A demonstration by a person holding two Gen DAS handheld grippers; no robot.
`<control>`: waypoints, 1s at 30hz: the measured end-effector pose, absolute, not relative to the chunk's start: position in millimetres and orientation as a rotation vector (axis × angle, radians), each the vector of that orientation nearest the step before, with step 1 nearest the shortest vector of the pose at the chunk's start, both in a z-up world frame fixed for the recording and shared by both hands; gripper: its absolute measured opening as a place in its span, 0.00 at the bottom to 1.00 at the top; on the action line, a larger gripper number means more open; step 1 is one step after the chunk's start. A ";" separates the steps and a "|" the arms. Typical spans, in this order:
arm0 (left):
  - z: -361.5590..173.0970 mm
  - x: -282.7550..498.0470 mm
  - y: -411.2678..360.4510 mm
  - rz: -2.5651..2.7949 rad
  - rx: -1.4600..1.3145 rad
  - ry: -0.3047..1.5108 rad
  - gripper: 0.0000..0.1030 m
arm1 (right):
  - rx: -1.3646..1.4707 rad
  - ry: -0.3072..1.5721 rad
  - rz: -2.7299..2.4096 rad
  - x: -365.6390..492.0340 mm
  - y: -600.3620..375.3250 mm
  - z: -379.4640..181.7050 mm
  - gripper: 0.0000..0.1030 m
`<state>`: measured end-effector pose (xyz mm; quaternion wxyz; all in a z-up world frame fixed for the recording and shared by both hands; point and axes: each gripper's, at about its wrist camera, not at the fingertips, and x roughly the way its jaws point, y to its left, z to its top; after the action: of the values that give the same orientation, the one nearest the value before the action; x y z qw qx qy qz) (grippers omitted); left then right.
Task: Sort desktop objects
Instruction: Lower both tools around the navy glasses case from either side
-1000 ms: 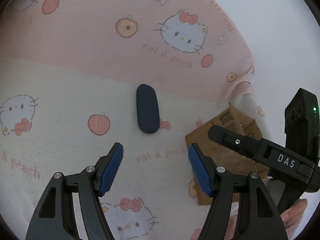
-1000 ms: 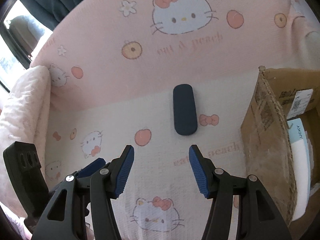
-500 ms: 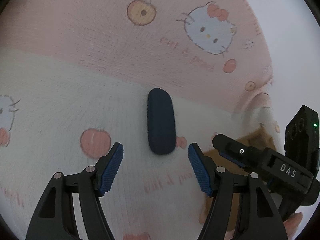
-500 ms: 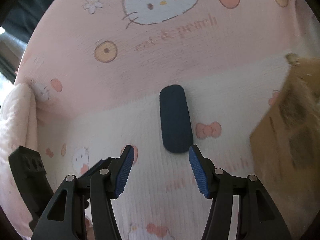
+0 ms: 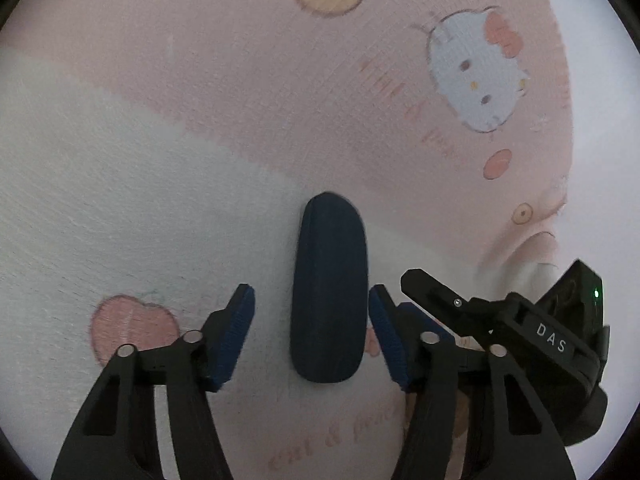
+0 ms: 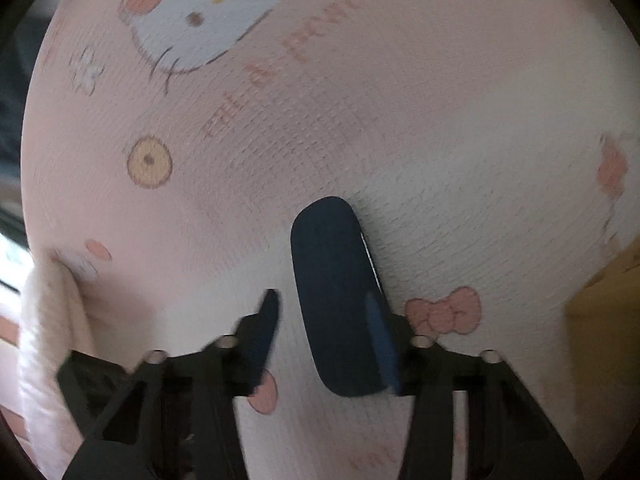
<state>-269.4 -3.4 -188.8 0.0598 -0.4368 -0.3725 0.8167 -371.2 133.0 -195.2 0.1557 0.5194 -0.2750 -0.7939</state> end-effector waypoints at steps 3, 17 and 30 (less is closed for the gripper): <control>-198.5 -276.8 1.0 2.443 -1.316 -1.183 0.59 | 1.512 -0.798 -2.267 -374.5 134.6 -204.3 0.38; -215.8 -273.9 14.1 2.388 -1.368 -1.223 0.35 | 1.531 -0.842 -2.246 -365.3 132.0 -227.5 0.22; -223.3 -150.9 19.8 2.291 -1.455 -1.227 0.35 | 1.582 -0.661 -2.311 -241.9 116.3 -222.1 0.22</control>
<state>-150.9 19.8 -223.3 0.0816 -0.4868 -0.4108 0.7666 -241.9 116.3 -222.1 0.1317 0.5449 -0.2276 -0.7962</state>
